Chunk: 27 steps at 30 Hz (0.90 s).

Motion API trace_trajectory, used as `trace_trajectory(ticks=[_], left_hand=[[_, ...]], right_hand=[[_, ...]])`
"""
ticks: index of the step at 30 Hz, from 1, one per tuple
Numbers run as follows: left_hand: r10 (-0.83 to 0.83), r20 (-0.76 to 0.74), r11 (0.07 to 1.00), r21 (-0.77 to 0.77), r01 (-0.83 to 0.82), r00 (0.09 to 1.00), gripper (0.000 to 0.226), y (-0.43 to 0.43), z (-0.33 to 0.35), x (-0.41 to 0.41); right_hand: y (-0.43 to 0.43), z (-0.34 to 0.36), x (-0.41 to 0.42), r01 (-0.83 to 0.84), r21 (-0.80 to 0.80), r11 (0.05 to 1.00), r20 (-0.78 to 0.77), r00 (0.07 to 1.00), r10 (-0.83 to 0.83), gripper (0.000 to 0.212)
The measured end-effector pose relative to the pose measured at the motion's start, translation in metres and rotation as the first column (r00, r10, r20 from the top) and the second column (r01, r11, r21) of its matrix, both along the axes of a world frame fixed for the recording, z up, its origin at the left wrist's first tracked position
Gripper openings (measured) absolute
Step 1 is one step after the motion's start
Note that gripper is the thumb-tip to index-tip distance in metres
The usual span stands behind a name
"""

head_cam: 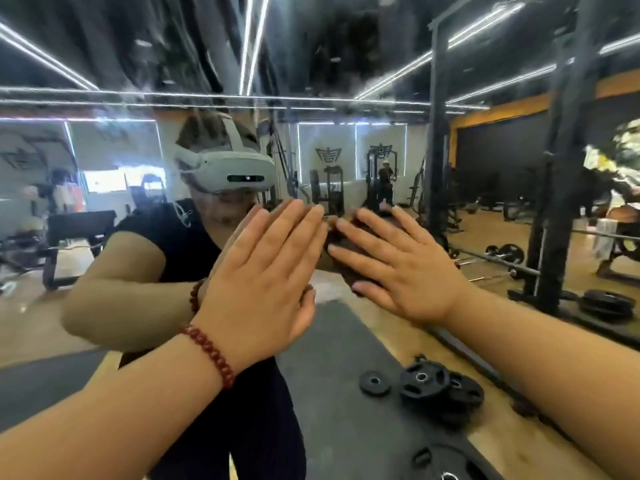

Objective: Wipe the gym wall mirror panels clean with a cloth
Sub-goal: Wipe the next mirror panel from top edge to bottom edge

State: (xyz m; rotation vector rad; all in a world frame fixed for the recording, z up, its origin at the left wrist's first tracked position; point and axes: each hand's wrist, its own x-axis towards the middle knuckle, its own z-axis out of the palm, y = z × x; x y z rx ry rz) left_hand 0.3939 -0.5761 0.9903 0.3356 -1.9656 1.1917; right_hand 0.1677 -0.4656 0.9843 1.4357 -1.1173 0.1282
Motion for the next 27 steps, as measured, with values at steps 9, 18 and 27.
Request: trace_trajectory(ticks=[9,18,27], left_hand=[[0.041,0.057,0.998,0.039,-0.043,0.998,0.073,-0.006,0.031,-0.001],[0.045,0.007,0.998,0.037,-0.045,0.999,0.072,-0.002,0.032,-0.003],[0.006,-0.17,0.991,0.134,0.017,0.985,0.07,0.013,0.097,-0.013]], right_hand=[[0.007,0.012,-0.012,0.017,0.214,0.977,-0.211,0.977,0.029,0.05],[0.004,0.092,-0.02,-0.092,0.027,0.995,-0.088,0.992,0.094,0.052],[0.002,0.142,-0.026,-0.129,0.023,0.991,-0.133,0.982,0.131,0.049]])
